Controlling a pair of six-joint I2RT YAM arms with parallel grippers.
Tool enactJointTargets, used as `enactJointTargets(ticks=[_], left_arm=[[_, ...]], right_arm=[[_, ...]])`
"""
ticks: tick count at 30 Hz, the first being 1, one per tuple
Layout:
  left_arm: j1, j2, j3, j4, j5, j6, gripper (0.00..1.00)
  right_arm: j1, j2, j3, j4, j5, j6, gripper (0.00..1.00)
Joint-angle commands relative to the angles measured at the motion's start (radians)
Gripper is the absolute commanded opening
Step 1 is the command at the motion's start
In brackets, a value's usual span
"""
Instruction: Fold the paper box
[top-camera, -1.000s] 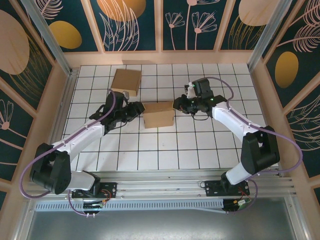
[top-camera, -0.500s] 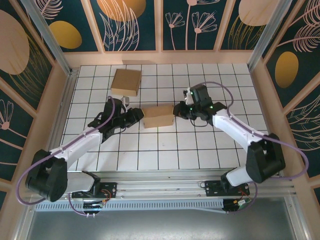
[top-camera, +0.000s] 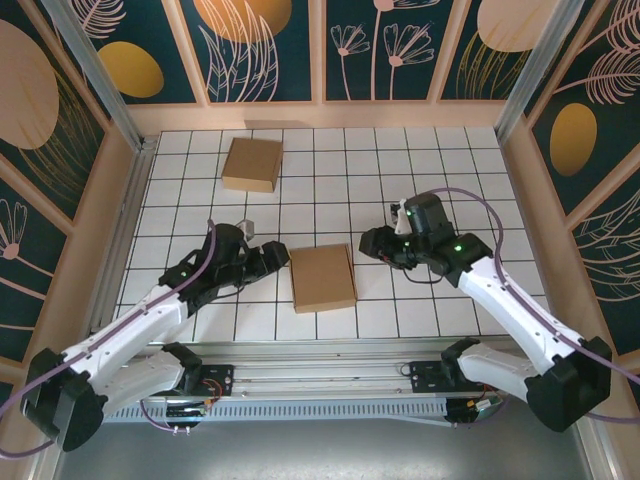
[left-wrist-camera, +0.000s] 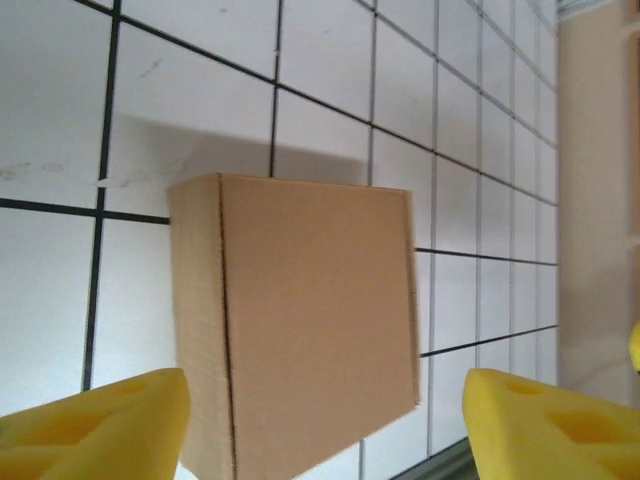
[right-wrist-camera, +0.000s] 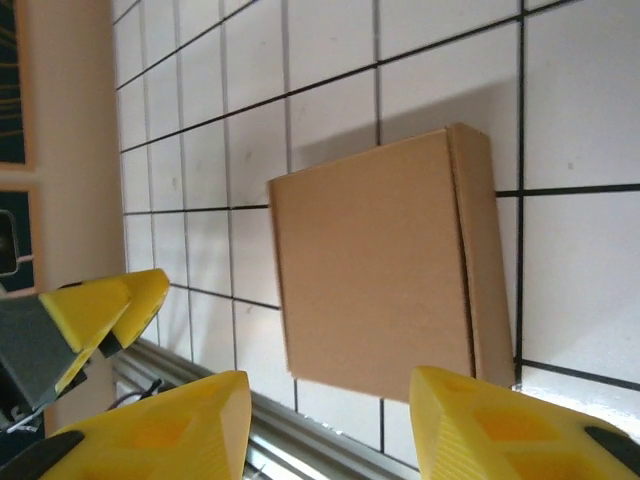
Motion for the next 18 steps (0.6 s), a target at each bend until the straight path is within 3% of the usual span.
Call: enactJointTargets(ticks=[1,7,10,14,16,18], left_arm=[[0.002,0.102,-0.047,0.060,0.023,0.015,0.77],[-0.001,0.250,-0.134,0.313,0.152,-0.010,0.73],[-0.003,0.325,-0.147,0.400,0.198,0.003,0.63],[-0.005,0.415,-0.133,0.490,0.222,-0.004,0.40],[-0.004,0.472,-0.106,0.525,0.220,-0.018,0.35],[-0.005,0.535,-0.048,0.516,0.194,-0.015,0.33]], right_arm=[[0.011,0.061,-0.122,0.165,-0.036,0.089,0.49],[0.087,0.210,-0.210,0.347,-0.046,0.088,0.52],[0.111,0.292,-0.207,0.390,-0.036,0.079,0.50],[0.132,0.381,-0.204,0.489,-0.021,0.127,0.32],[0.132,0.405,-0.198,0.523,0.004,0.149,0.24],[0.119,0.424,-0.181,0.541,0.044,0.159,0.23]])
